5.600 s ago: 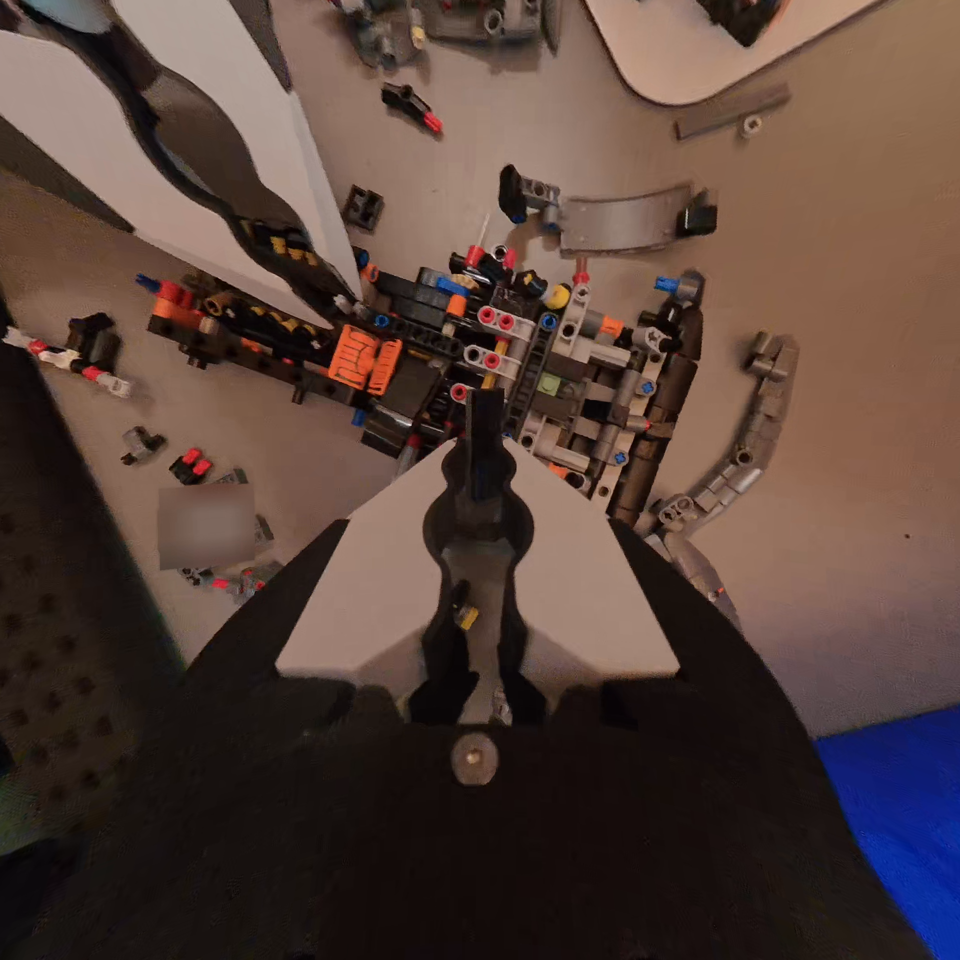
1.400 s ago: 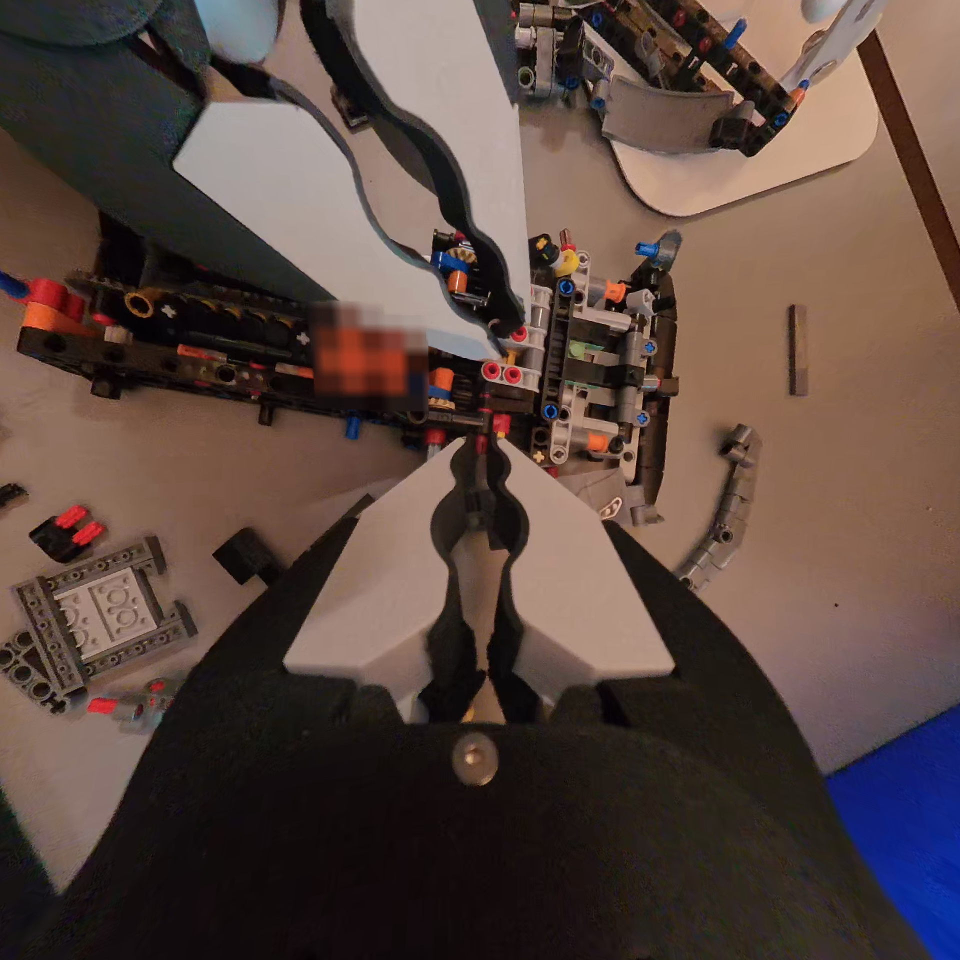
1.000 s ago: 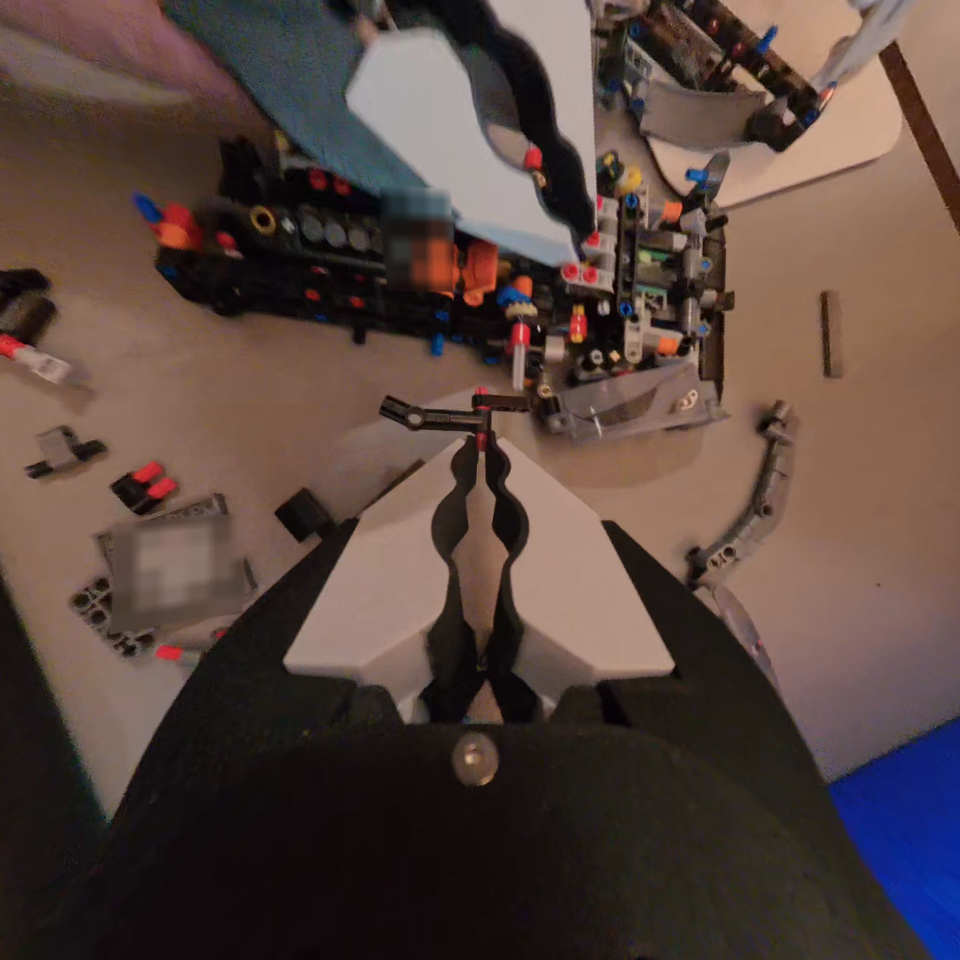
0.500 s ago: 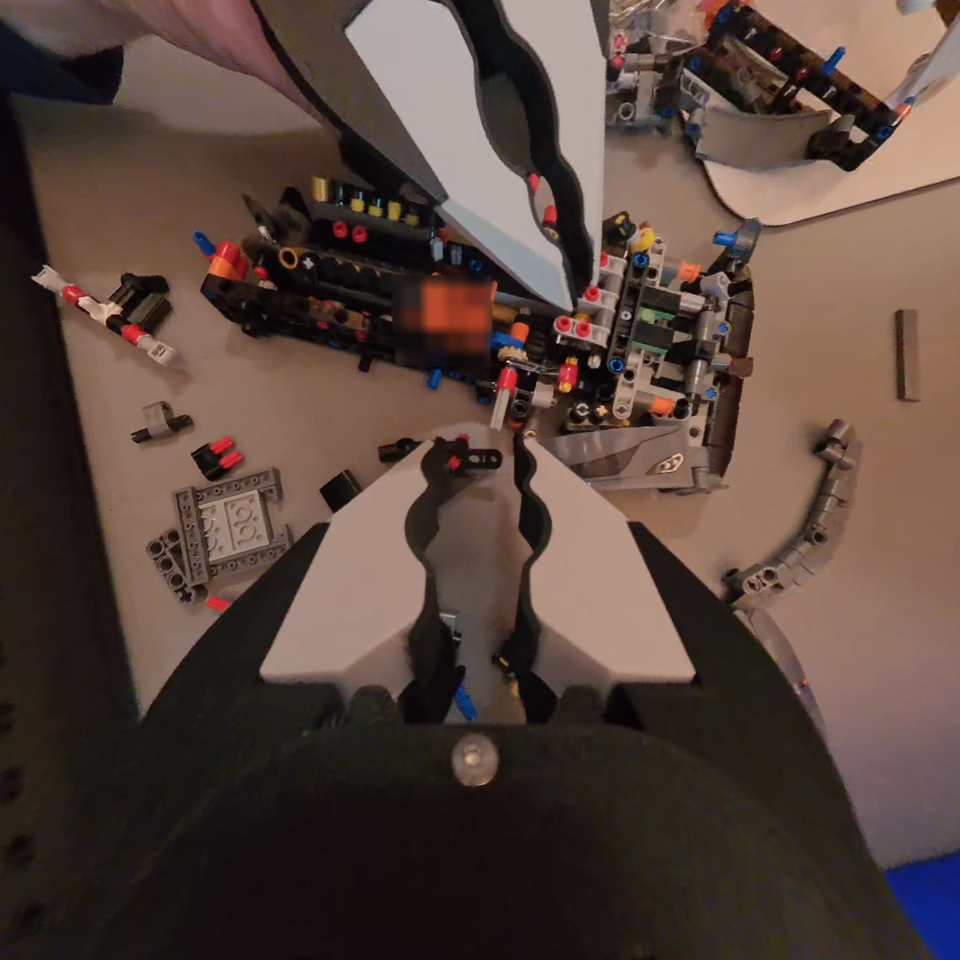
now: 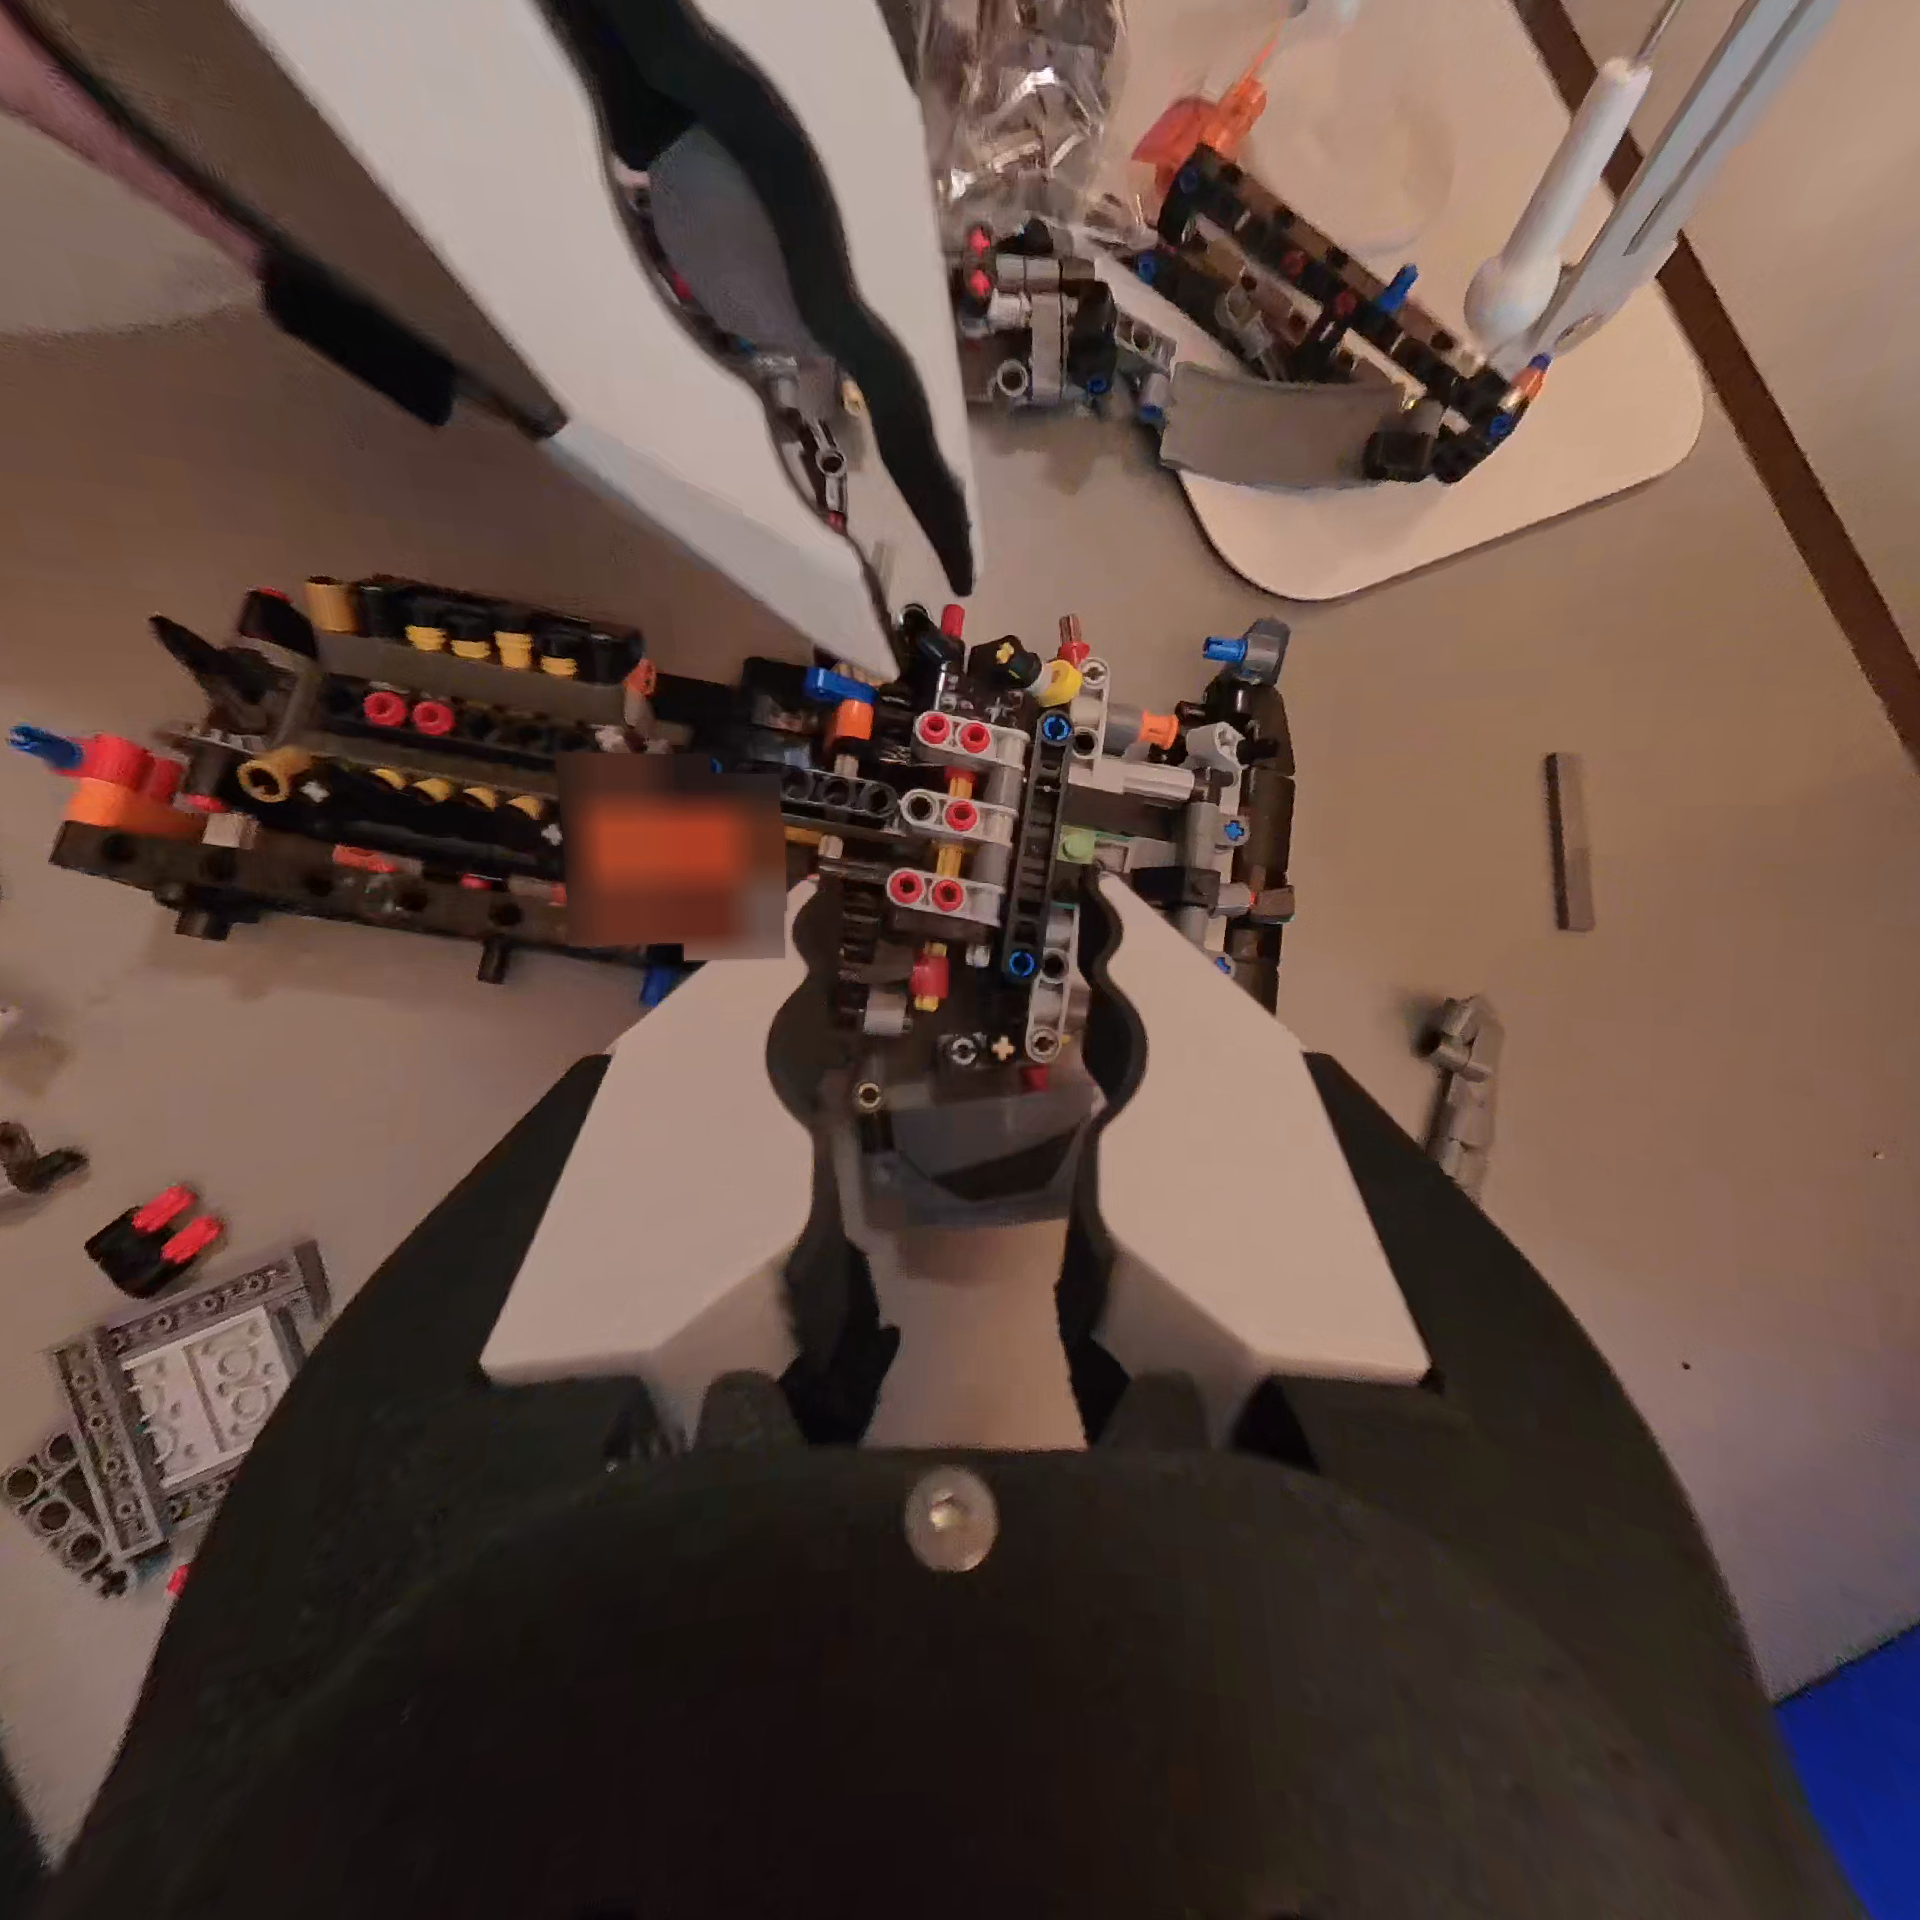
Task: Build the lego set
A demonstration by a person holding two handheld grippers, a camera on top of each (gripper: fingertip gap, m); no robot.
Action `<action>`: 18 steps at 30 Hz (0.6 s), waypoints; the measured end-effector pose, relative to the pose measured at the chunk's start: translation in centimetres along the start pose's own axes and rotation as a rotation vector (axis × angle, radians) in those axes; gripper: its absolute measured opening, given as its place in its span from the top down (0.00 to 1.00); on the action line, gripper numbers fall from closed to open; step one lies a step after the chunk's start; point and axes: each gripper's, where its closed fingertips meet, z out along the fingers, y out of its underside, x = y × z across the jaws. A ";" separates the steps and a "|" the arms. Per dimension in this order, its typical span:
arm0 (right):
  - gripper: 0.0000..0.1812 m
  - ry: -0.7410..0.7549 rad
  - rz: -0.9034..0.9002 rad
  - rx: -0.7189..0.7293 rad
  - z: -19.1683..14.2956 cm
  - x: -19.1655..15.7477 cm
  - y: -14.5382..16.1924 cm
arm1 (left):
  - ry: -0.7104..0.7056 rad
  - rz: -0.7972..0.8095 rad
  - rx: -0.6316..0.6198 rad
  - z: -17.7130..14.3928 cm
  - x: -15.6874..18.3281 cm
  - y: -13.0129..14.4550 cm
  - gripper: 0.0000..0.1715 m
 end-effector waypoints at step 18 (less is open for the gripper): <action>0.86 -0.036 0.080 -0.009 0.6 0.5 -0.1 | -0.204 0.122 -0.089 1.2 0.1 0.0 0.97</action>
